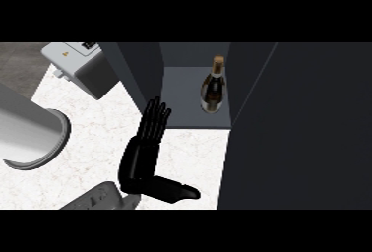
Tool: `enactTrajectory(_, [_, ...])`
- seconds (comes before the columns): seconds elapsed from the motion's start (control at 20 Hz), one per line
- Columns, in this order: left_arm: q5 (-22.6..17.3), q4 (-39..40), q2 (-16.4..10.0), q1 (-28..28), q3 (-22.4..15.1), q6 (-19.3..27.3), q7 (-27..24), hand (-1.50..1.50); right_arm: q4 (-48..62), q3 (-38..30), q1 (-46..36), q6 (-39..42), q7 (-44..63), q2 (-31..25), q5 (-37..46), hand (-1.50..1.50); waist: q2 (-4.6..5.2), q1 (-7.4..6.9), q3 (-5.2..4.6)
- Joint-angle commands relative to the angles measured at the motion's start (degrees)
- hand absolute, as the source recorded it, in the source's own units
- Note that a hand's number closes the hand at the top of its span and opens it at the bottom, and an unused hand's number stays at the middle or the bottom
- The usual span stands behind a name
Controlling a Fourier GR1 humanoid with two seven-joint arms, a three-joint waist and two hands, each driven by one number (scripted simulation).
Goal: Pick up the wine, place it into the cabinet and close the cabinet
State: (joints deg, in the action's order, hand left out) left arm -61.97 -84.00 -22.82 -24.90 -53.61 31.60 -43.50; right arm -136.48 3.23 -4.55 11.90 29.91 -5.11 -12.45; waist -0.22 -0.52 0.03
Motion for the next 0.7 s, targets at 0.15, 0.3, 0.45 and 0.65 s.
enactTrajectory(0.15, [2.6, -10.9, -8.3, 7.2, 0.9, -3.8, 1.7, 1.5, -5.6, -0.7, 2.1, 7.8, 3.5, -6.3, -9.0, 1.5, -0.02, 0.37, -0.03])
enactTrajectory(0.3, [3.3, -17.3, -15.3, 15.0, 1.4, -7.6, -0.6, 1.5, -3.1, -0.2, 4.2, 10.6, 0.0, -6.0, -9.9, 1.5, -0.02, -0.08, -0.01])
enactTrajectory(0.45, [1.5, -22.4, -18.6, 14.6, 4.4, -6.2, 3.1, 1.5, -7.4, 7.9, 7.6, 9.4, 4.6, -3.9, -10.1, 1.5, -0.18, 0.21, 0.0])
enactTrajectory(0.65, [0.7, -22.1, -24.5, 22.8, 7.9, -14.1, -1.8, 1.5, -7.1, 12.4, 7.5, 9.3, 2.4, -1.4, -8.5, 1.5, -0.06, -0.03, -0.05])
